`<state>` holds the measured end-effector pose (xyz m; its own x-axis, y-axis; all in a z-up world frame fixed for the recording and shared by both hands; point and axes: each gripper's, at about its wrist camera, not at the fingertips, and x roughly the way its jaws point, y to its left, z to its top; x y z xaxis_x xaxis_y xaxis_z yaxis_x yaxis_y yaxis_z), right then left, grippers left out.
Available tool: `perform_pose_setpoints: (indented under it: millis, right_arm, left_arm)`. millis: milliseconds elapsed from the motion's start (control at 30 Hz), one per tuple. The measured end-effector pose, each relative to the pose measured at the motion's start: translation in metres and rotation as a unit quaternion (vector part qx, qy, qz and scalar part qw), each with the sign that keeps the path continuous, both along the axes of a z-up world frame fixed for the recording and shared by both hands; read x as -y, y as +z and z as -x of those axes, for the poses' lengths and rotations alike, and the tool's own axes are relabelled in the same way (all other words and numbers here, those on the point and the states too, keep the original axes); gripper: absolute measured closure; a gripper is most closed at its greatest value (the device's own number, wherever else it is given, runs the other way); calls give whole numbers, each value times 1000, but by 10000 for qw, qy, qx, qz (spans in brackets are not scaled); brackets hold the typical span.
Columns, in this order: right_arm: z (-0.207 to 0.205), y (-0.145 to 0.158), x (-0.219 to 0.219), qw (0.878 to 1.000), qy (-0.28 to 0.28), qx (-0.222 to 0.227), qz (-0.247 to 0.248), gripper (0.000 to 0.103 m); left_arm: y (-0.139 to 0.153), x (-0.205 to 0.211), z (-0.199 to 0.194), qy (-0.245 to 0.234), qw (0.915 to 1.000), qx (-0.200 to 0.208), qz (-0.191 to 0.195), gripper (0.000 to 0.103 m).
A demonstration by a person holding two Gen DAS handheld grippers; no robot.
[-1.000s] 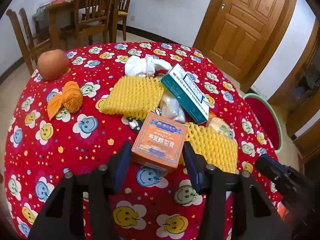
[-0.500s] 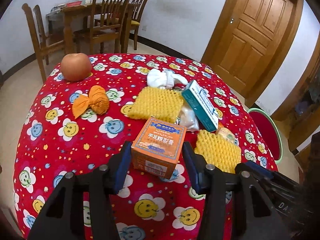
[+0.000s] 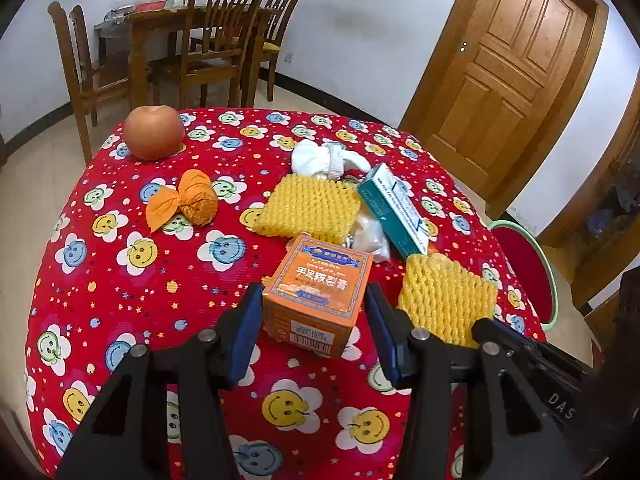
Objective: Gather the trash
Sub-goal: 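Grasp the yellow foam net with the right gripper while the left grasps the orange box, then carry the yellow foam net over the bin and open the right gripper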
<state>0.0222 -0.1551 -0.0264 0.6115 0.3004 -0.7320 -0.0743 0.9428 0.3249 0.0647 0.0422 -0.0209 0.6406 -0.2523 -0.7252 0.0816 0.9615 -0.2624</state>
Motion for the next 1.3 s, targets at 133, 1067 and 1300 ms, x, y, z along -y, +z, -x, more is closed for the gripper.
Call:
perform_pose_setpoints:
  millis: [133,1067,1300]
  right_arm:
    - [7,11,9,9999,-52,123,-101,94]
    - [34,46,118,9909,-1152,680,-150,94]
    - [41,44,150,9853,-1553,693,-148,94]
  left_arm:
    - [6,4,4,-50,10000,63,20,52]
    - [38,96,4,-892,9958,166,124,52]
    - [43,133,-3,-1207,9925,205,57,52]
